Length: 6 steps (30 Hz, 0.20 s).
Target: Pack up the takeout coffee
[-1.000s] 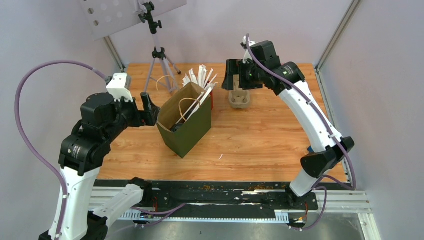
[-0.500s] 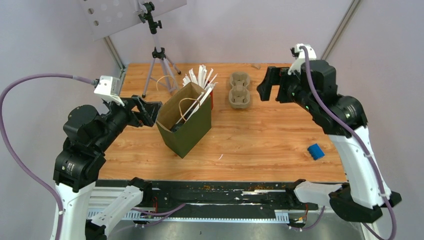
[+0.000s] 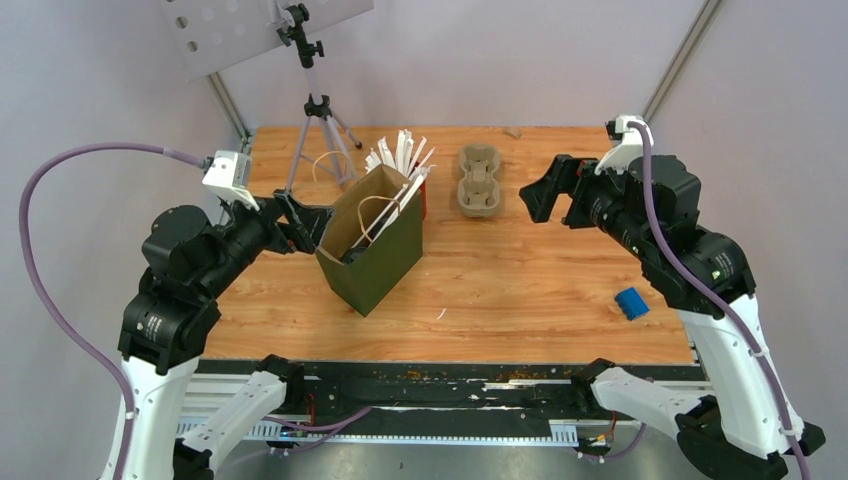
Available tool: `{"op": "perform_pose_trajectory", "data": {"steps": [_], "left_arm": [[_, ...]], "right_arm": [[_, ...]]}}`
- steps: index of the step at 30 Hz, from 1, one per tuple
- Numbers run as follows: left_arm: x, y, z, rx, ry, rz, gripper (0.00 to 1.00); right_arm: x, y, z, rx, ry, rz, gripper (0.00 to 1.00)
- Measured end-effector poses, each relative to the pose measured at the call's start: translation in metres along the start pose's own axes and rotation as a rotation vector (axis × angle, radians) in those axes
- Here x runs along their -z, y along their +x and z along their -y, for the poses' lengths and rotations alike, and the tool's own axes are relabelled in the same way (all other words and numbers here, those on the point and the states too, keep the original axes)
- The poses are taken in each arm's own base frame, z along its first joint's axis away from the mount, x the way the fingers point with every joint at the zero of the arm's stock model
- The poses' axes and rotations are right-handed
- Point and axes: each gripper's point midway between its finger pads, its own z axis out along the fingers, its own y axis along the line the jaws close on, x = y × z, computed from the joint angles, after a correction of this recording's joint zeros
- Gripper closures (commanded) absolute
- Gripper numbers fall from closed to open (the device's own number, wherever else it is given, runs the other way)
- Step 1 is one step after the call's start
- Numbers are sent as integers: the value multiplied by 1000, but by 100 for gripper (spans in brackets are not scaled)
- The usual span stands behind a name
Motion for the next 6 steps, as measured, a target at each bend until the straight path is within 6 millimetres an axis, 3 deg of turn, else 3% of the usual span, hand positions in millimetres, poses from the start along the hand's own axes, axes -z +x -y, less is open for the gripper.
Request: {"op": "perform_pose_trajectory", "data": {"steps": [6], "left_arm": [[-2, -1, 0, 7, 2, 8, 0]], "right_arm": [[-5, -1, -3, -1, -8, 0, 0]]}}
